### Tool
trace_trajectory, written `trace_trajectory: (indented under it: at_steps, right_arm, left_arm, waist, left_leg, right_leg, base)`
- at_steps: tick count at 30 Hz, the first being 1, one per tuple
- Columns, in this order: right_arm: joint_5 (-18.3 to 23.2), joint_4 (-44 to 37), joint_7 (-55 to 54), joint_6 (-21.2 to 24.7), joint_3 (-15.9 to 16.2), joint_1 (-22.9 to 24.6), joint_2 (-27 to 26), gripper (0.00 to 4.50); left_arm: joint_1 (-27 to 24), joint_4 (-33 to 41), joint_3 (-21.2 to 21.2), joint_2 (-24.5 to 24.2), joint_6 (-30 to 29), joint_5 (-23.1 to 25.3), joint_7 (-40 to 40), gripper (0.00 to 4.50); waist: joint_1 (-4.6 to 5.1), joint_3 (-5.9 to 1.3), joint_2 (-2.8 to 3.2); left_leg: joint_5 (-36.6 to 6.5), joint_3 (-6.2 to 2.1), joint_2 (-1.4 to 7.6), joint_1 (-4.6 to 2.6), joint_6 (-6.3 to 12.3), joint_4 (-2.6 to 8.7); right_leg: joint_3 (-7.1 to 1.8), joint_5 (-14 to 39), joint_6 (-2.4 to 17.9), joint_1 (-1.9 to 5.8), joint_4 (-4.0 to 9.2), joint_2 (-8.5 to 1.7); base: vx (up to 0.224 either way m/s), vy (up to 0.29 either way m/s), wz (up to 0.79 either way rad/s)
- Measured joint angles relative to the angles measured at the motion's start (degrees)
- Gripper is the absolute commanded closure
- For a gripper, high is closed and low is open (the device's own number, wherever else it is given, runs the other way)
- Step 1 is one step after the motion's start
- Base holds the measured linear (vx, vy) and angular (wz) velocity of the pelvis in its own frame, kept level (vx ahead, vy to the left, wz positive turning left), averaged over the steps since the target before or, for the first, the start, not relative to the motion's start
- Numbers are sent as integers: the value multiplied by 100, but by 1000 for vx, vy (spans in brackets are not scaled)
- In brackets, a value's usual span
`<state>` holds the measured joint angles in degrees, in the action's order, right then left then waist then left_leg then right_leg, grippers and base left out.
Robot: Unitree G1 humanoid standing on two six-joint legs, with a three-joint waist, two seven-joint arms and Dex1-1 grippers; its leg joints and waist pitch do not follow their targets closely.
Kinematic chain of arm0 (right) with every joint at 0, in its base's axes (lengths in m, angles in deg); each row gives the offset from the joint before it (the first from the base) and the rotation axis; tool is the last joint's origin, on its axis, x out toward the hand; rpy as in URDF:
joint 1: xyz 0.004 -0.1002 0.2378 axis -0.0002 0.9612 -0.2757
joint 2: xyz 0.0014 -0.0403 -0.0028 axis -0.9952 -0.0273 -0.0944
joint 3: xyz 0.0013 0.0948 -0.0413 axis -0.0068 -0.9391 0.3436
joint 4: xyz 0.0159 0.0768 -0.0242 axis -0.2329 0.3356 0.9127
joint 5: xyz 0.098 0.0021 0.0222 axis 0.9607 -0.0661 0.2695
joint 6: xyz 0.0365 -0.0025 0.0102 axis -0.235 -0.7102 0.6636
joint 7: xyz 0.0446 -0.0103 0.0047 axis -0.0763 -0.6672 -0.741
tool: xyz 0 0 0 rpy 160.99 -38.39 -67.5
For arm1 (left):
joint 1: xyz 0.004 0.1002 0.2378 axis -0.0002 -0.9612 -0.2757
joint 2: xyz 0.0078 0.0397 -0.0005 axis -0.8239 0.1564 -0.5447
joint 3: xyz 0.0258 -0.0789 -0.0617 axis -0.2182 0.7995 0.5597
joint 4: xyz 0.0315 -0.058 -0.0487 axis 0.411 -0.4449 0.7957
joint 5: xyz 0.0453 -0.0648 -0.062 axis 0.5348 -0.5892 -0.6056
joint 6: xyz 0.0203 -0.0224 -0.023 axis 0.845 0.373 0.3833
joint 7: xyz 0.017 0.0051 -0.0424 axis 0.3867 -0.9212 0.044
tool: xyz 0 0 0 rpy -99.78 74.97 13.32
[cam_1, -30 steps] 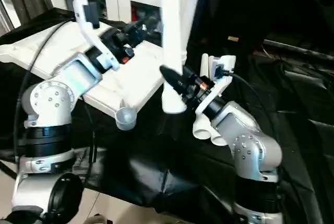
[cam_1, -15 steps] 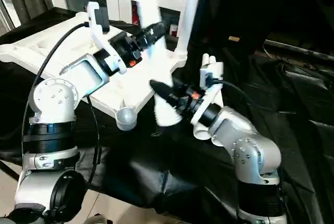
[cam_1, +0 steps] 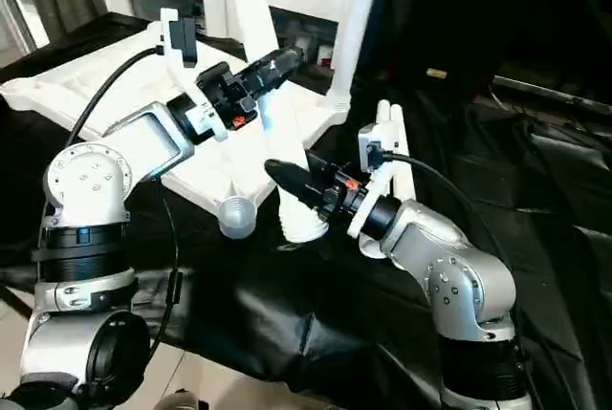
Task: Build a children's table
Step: Pick table leg
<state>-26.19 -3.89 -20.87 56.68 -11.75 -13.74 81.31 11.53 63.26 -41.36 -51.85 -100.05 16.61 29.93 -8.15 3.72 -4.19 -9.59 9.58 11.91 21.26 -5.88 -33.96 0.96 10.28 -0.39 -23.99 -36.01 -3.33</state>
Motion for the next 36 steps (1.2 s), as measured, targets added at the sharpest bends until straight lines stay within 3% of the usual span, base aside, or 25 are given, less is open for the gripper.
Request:
trace_trajectory:
  at_steps: [2, 3, 5, 10, 13, 21, 23, 31, 36]
  right_arm:
    - [-4, 0, -7, -6, 10, 0, 0, 262]
    - [-11, 0, -11, -13, 16, 0, 0, 206]
    - [-48, 2, -41, -26, 64, -7, 1, 192]
    - [-862, 121, -500, -135, 648, -198, 201, 161]
    - [-1228, 250, -881, -126, 896, -423, 83, 161]
    - [-1688, 722, -1691, -54, 1254, -705, -532, 161]
    - [-1724, 825, -1825, 24, 1279, -800, -616, 161]
    - [-1739, 932, -2004, 264, 1299, -862, -697, 243]
    - [-1729, 932, -1985, 267, 1299, -893, -688, 253]
  left_arm:
    - [-4, 16, -6, -6, 1, 2, -27, 266]
    - [-8, 38, -17, -8, 3, 12, -50, 266]
    - [-15, 85, -106, -48, 35, 83, -91, 266]
    - [-49, 136, -848, -506, 445, 1138, -420, 266]
    - [-45, 140, -974, -522, 539, 1412, -652, 267]
    - [-33, 212, -1116, -405, 652, 1704, -1001, 267]
    - [-29, 234, -1127, -364, 675, 1714, -1050, 267]
    - [-26, 269, -1125, -327, 688, 1720, -1123, 267]
    - [-26, 269, -1070, -297, 713, 1715, -1130, 267]
  waist:
    - [0, 0, 0]
    - [-1, 0, 0]
    - [-1, 0, 0]
    - [12, 0, 0]
    - [9, -1, -2]
    - [10, 2, -17]
    - [12, 0, -25]
    - [12, 1, -39]
    - [12, 1, -41]
  left_leg:
    - [0, 0, 0, 0, 0, 0]
    - [0, 0, 0, 0, 0, 0]
    - [0, -1, 0, 0, 0, 0]
    - [0, -4, 1, -2, -1, 1]
    - [1, -4, 0, 0, -2, 1]
    - [0, -3, 0, 11, 0, 1]
    - [0, -3, 0, 11, -1, 1]
    - [0, -3, 0, 10, -2, 1]
    - [0, -3, 0, 10, -2, 1]
  right_leg:
    - [0, 0, 0, 0, 0, 0]
    - [0, 0, 0, 0, 0, 0]
    - [0, 1, -1, 0, 0, 0]
    - [1, 8, -21, -2, 0, 1]
    - [0, 8, -21, -1, 0, 1]
    - [0, -1, -7, -4, 6, 0]
    - [1, -1, -6, -4, 6, 0]
    - [1, -1, -7, -4, 5, 0]
    - [1, -1, -8, -4, 5, 0]
  base:
    - [0, 0, 0]
    - [0, 0, 0]
    - [0, 0, 0]
    - [0, 0, 0]
    - [0, 0, 0]
    - [0, 0, 0]
    - [0, 0, 0]
    - [0, 0, 0]
    - [0, 0, 0]
